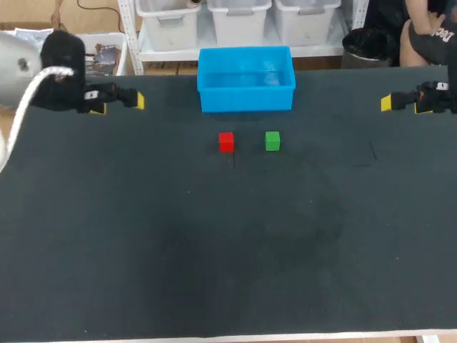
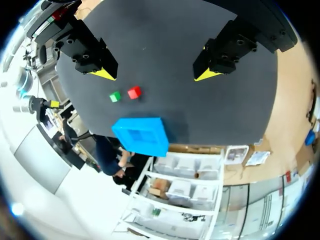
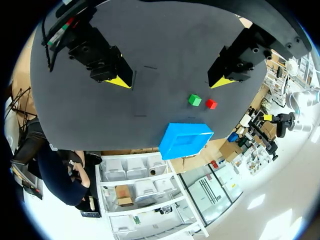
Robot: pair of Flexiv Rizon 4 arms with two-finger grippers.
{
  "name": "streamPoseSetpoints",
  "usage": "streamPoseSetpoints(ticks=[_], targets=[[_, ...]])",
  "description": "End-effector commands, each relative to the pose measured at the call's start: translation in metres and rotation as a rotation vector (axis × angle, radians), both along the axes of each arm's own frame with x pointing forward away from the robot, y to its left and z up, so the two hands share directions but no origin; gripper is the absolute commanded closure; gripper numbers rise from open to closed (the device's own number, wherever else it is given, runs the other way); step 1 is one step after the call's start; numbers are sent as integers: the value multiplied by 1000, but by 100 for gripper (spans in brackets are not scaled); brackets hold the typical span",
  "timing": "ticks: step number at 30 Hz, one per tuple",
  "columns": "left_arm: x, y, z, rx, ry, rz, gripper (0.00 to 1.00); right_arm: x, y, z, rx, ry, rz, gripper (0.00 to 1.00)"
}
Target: Use the left arm to pick the red cube and place it into the blue plastic box first, then use the right arm to grasp the green cube and put it into the same blue plastic box after the first action is fully finished.
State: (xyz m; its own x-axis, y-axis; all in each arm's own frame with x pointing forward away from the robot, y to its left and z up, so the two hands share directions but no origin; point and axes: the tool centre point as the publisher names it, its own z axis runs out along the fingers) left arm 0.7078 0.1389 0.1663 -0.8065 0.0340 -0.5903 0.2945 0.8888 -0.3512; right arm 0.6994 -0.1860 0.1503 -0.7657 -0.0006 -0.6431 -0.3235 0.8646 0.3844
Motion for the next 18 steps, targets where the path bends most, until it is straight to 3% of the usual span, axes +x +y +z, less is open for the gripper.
streamPoseSetpoints(ticks=[1,12,18], targets=[[17,-25,8,203,73,103,0,0,0,0,0,0,0,0],[28,-71,23,285,148,95,0,0,0,0,0,0,0,0],[38,-86,12,319,208,159,0,0,0,0,0,0,0,0]])
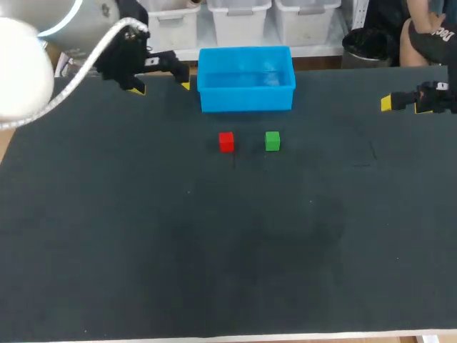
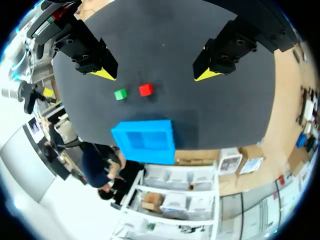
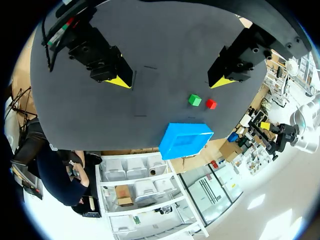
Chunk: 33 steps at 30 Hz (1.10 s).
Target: Use the left arm to pick the red cube and place it into the blue plastic box first, then use the right arm to grasp the green cube and put it into the same blue plastic box after the first action is fully finished.
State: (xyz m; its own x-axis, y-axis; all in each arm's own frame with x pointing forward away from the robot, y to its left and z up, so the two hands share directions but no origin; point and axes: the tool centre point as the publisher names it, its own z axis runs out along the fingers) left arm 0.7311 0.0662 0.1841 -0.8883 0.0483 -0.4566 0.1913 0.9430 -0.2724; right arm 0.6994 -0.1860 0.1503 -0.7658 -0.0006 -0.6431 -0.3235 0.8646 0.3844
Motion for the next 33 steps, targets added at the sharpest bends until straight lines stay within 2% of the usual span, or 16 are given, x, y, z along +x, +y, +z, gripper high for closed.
streamPoseSetpoints(ticks=[1,7,20,33], targets=[[17,-17,-7,205,66,95,0,0,0,0,0,0,0,0],[20,-40,-17,224,90,85,0,0,0,0,0,0,0,0],[26,-59,-42,280,146,135,0,0,0,0,0,0,0,0],[28,-76,-49,309,173,155,0,0,0,0,0,0,0,0]])
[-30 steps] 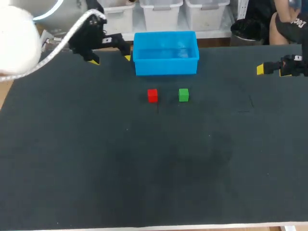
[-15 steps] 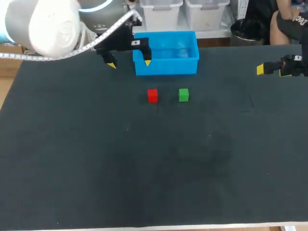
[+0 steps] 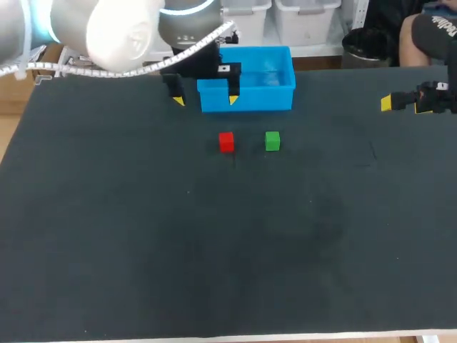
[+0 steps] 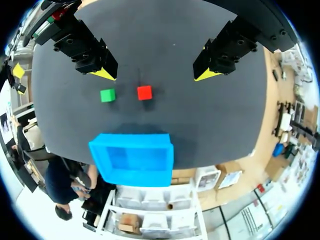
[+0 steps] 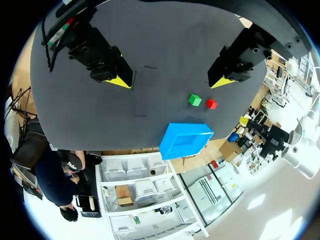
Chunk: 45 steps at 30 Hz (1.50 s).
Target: Use the left arm to pick the red cube and place it into the blue plastic box first, then use the right arm to grasp the green cube and put it into the same blue plastic box after the first action is fully finished.
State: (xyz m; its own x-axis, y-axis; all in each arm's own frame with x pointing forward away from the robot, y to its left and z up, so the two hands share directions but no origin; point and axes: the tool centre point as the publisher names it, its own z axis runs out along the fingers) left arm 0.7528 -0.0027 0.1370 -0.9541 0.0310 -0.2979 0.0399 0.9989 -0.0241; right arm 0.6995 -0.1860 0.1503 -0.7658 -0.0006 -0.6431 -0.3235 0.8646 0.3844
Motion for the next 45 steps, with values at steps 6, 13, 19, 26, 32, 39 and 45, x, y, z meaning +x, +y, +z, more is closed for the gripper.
streamPoseSetpoints(ticks=[6,13,19,26,32,39,45], targets=[[10,-15,-4,23,31,57,0,0,0,0,0,0,0,0],[9,-19,-4,-5,38,72,0,0,0,0,0,0,0,0],[9,-17,-3,-23,46,98,0,0,0,0,0,0,0,0],[9,-17,-3,-23,46,98,0,0,0,0,0,0,0,0],[9,-17,-3,-23,46,98,0,0,0,0,0,0,0,0],[9,-17,-3,-23,46,98,0,0,0,0,0,0,0,0],[7,-18,-8,-26,62,100,0,0,0,0,0,0,0,0]])
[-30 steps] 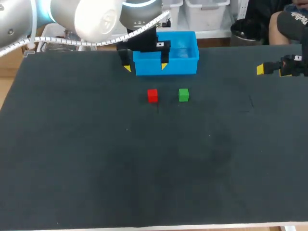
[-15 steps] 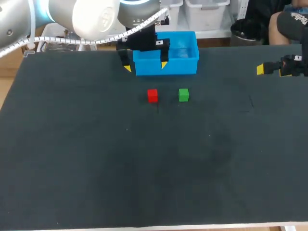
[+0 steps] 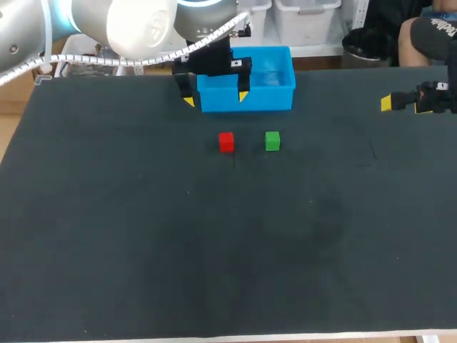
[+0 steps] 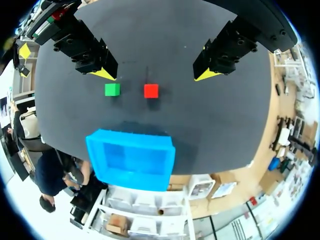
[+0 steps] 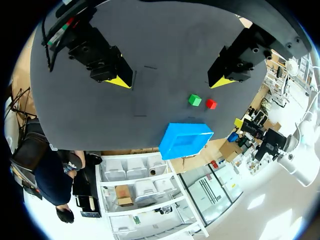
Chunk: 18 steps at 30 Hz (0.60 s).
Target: Use the left arm to pick the red cube and place it into the blue plastic box first, then use the right arm to grasp the green cube and put it into the same blue plastic box after the first action is fully finished.
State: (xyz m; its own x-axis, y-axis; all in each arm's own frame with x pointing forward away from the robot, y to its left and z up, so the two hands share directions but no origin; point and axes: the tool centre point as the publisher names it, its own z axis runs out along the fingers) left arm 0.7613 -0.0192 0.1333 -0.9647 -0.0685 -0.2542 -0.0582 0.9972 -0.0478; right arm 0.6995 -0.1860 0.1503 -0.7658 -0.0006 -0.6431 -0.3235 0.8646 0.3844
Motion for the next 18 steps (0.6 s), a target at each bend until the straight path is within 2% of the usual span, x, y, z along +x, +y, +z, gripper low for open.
streamPoseSetpoints(ticks=[1,5,8,9,18], targets=[[-4,-1,-8,-7,33,8,0,0,0,0,0,0,0,0],[-6,2,-16,-25,87,28,0,0,0,0,0,0,0,0],[-3,6,-22,-12,112,46,0,0,0,0,0,0,0,0],[-3,6,-21,-28,128,53,0,0,0,0,0,0,0,0],[-1,-4,-29,-7,178,17,0,0,0,0,0,0,0,0]])
